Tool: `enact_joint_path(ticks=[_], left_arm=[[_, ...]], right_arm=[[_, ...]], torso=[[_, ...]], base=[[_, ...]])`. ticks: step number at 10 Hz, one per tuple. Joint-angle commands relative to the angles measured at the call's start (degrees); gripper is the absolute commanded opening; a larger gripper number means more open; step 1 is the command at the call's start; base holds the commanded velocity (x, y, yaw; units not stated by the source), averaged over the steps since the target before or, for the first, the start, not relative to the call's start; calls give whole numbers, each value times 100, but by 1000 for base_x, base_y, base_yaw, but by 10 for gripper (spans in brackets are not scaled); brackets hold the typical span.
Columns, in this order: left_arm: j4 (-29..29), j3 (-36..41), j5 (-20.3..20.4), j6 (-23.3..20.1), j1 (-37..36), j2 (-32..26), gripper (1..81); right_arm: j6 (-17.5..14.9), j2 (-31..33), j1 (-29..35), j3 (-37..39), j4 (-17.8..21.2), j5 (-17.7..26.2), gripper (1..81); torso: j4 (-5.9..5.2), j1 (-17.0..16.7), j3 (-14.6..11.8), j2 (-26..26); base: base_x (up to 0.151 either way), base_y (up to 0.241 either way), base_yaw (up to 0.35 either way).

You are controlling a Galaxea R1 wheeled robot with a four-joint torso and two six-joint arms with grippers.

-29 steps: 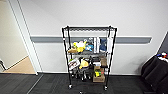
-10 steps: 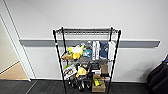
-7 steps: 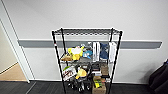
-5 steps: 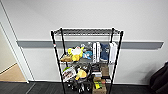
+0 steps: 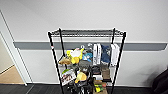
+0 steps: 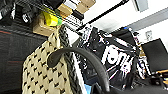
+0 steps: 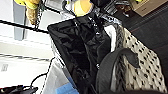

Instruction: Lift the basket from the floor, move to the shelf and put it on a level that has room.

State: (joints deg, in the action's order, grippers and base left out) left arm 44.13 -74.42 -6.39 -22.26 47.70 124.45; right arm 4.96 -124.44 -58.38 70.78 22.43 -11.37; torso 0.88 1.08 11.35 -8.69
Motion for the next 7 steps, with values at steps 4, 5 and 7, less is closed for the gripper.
enact_joint_path(ticks=[4, 5, 7], left_arm=[[-9, 569, -22, -32, -573, -411, 10], [-62, 604, 67, -33, -512, -404, 10], [-133, 604, 76, -33, -432, -359, 10]], right_arm=[[13, 294, 559, -539, -257, 162, 10], [5, 312, 559, -549, -257, 127, 10], [14, 312, 551, -566, -266, 109, 10]], torso=[[0, 5, 2, 2], [0, 2, 0, 0], [0, 2, 0, 2]], base=[[100, 0, 0], [89, 0, 0], [91, 0, 0]])
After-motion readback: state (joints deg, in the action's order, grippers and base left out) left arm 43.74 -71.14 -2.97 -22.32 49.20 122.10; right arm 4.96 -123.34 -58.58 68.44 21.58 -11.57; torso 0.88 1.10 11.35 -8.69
